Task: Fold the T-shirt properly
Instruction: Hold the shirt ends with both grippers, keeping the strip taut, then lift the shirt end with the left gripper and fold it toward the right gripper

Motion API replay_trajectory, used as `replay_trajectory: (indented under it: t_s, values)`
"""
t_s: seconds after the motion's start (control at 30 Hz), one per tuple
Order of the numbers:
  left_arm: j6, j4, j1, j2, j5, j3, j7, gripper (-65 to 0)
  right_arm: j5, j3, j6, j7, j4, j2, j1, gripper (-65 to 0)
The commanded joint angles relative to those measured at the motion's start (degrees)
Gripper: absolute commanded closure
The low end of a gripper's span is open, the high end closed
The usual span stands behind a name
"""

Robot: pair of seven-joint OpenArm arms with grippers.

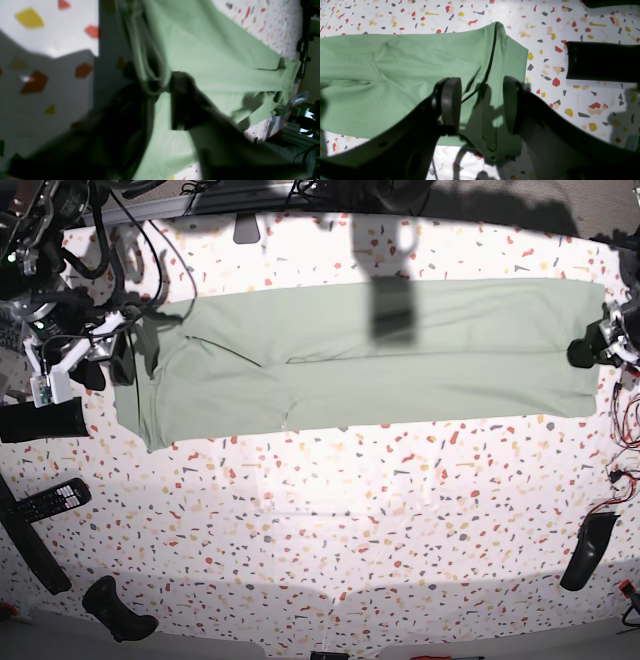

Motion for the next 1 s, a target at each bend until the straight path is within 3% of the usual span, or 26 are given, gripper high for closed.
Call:
replay_trajectory:
  t_s: [0.0,0.2,0.3,0.8,0.97]
  values:
    - [-0.4,0.7,-0.8,-1.6,-1.5,-0.3,-1.6,-5.0,0.6,0.3,0.5,1.3,1.1,0.8,0.5,-26.0]
    - [-0.5,0.7,-1.1,-1.6,-0.9,-0.3,-2.7,-4.6,0.6,0.3,0.5,1.1,1.1,0.8,0.5,-26.0]
    - [-0.4,0.7,-2.4,-1.6,3.6,-0.3,-0.9,0.0,0.6,0.3,0.5,1.1,1.1,0.8,0.5,-26.0]
    - [-0.4,1.7,-4.6,-1.5,3.6,-0.3,0.3,0.0,0.7,0.3,0.5,1.1,1.1,0.8,0.5,-26.0]
    - [-0.5,6.7,-4.6,-0.3,3.5,-0.3,0.7,0.0,4.7,0.3,0.5,1.1,1.4,0.8,1.9,-26.0]
